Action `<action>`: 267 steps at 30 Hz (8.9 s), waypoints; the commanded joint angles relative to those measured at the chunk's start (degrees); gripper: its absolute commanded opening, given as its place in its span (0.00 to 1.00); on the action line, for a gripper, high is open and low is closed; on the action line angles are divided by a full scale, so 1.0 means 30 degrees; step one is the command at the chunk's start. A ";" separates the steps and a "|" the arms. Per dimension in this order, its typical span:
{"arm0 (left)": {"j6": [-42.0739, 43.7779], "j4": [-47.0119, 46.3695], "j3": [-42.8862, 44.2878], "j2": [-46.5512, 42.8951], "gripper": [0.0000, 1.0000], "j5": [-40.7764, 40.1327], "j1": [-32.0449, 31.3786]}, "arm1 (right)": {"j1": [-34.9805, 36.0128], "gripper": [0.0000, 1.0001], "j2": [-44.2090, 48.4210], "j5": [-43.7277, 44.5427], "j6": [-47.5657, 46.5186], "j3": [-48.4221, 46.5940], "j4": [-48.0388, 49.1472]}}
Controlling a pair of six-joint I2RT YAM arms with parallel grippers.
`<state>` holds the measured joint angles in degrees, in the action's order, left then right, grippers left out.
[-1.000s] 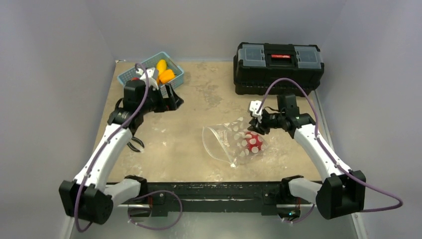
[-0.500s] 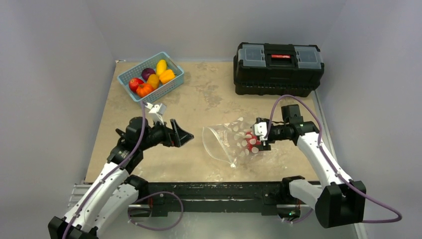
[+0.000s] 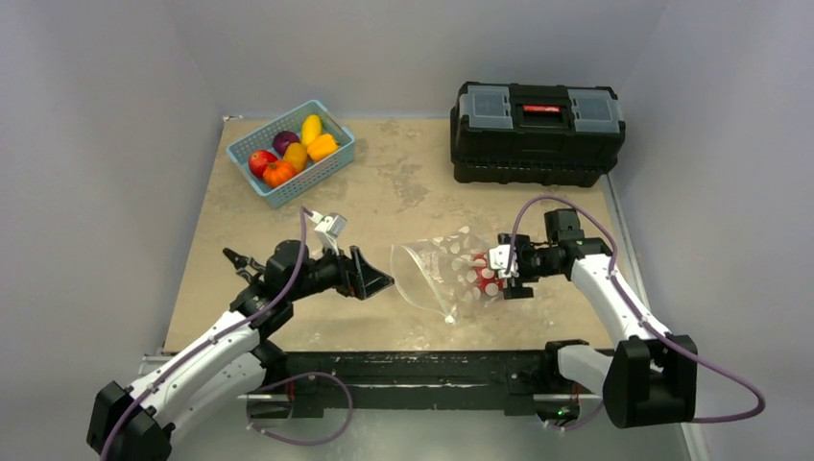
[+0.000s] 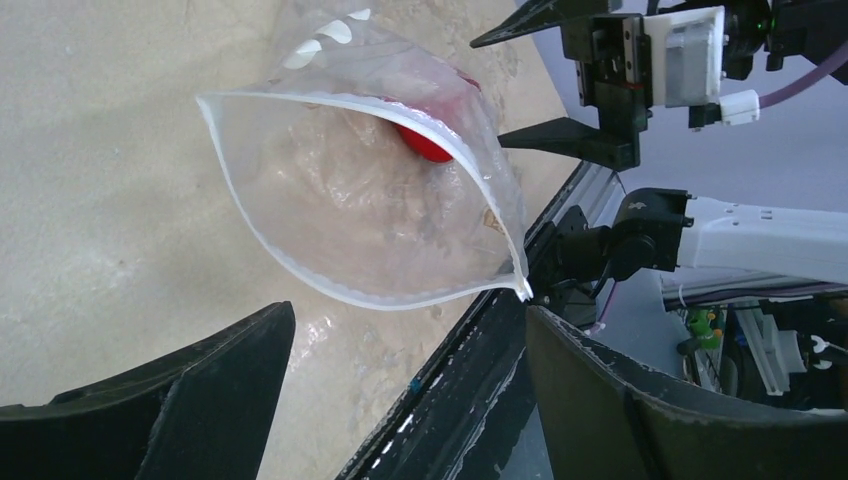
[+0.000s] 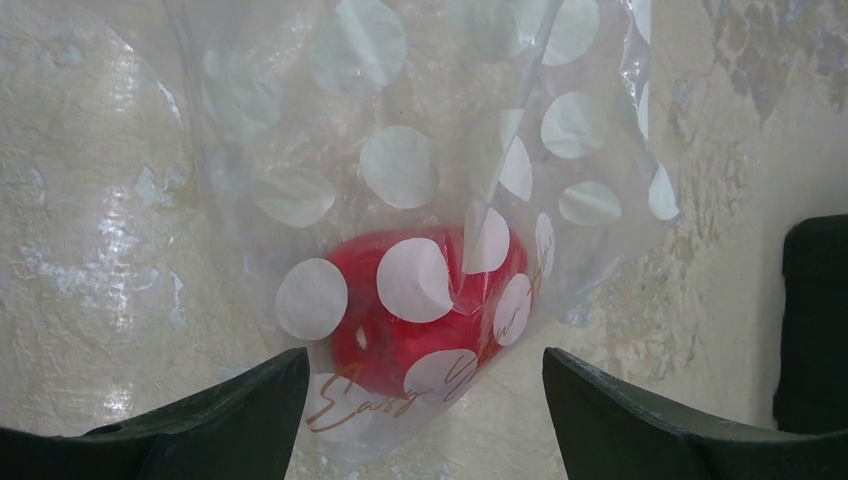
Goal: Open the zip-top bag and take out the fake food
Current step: Pick up the fake vegetable from the zipper food storage bag.
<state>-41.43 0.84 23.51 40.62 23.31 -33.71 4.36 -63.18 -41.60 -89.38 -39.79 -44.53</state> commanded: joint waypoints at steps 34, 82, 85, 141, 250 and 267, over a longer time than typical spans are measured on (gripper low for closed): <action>-0.2758 -1.1861 0.2010 1.3318 0.75 -0.3665 -0.6277 | 0.0848 0.77 -0.2467 0.0865 0.1591 0.0736 0.2252; -0.8150 -1.3121 0.3790 1.8957 0.95 -0.7671 -0.8625 | 0.5175 0.67 -0.2082 0.1975 0.9385 -0.0389 0.5248; -0.9637 -1.2317 0.3602 1.8765 0.95 -0.9017 -0.8640 | 0.4412 0.61 -0.1774 0.2033 0.9529 -0.0671 0.5191; -0.8314 -2.2274 -0.0452 1.9658 0.57 -0.9096 -0.8801 | 0.4900 0.22 -0.3155 -0.0625 0.8596 -0.1417 0.3086; -1.6196 -0.9571 0.0777 1.5555 0.91 -1.1435 -0.8186 | 0.8791 0.00 -0.4766 0.0682 0.3055 -0.0639 0.5514; -1.8549 -0.6708 -0.0374 1.1181 0.86 -1.3483 -0.8742 | 0.8800 0.00 -0.4868 0.0943 0.3260 -0.0606 0.5530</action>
<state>-94.43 -18.52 23.94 75.72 -15.25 -59.68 30.48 -78.32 -38.44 -80.23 -41.71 -28.64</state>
